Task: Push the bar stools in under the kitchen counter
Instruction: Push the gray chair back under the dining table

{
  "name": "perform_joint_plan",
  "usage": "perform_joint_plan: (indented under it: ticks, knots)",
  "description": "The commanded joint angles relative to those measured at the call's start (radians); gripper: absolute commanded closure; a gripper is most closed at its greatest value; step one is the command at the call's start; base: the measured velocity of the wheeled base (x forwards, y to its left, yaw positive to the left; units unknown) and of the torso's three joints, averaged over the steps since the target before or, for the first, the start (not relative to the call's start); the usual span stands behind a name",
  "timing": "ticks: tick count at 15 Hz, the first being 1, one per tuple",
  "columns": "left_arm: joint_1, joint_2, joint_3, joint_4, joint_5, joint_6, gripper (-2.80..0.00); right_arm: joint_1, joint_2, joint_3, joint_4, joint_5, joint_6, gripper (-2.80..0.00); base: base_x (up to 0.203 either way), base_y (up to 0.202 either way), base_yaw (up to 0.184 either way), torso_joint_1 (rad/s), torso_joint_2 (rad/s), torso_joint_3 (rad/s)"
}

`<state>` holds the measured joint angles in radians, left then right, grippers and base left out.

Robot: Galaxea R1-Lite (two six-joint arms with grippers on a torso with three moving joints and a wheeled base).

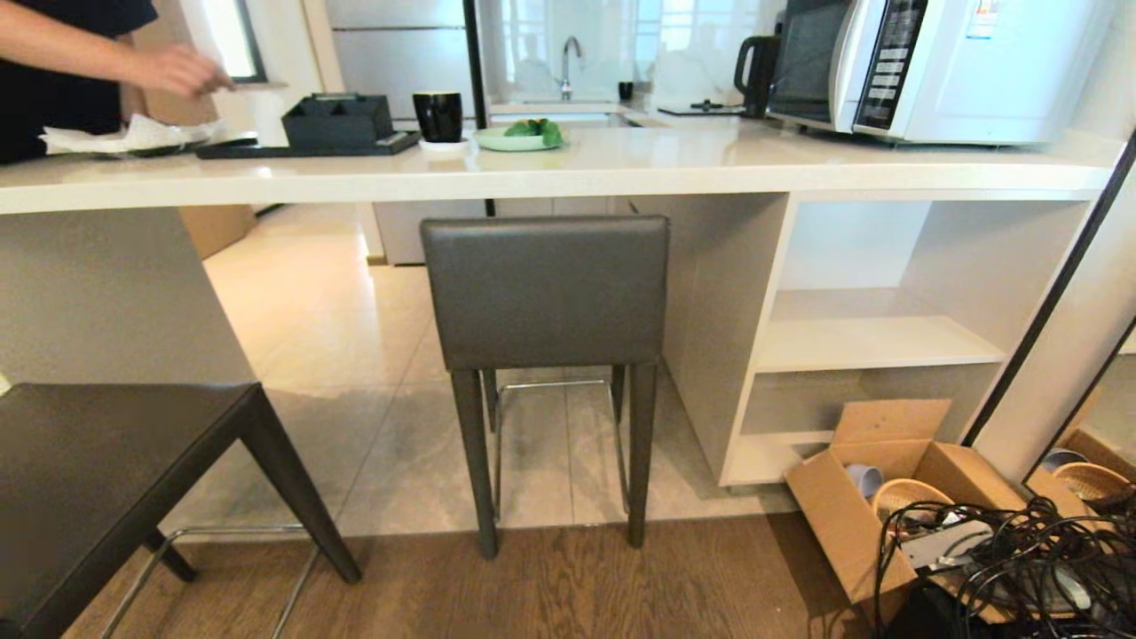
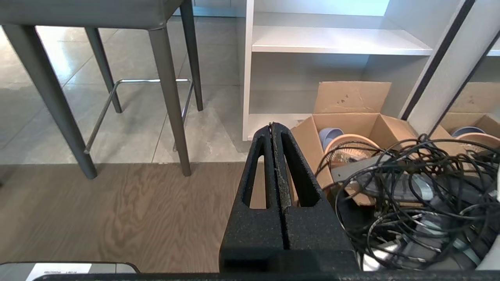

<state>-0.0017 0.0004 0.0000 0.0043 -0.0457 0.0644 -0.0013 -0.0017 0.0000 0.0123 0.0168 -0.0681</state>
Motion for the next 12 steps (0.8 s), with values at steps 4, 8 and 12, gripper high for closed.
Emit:
perform_joint_plan:
  ticks: [4,8,12]
  knots:
    - [0.000,0.003,0.000,0.000,0.000,0.000,0.00,0.000,0.002,0.002,0.000,0.000,-0.001,0.00,-0.018,0.000,0.000,0.003,0.00,0.003]
    - [0.000,0.003,0.000,-0.001,0.000,0.002,0.00,0.000,0.002,0.002,0.000,0.000,-0.001,0.00,0.000,0.000,0.000,0.000,0.00,0.000]
    - [0.000,0.003,0.000,-0.003,0.000,0.002,0.00,0.000,0.002,0.002,0.000,0.000,-0.001,0.00,0.002,0.043,-0.001,0.002,0.00,0.001]
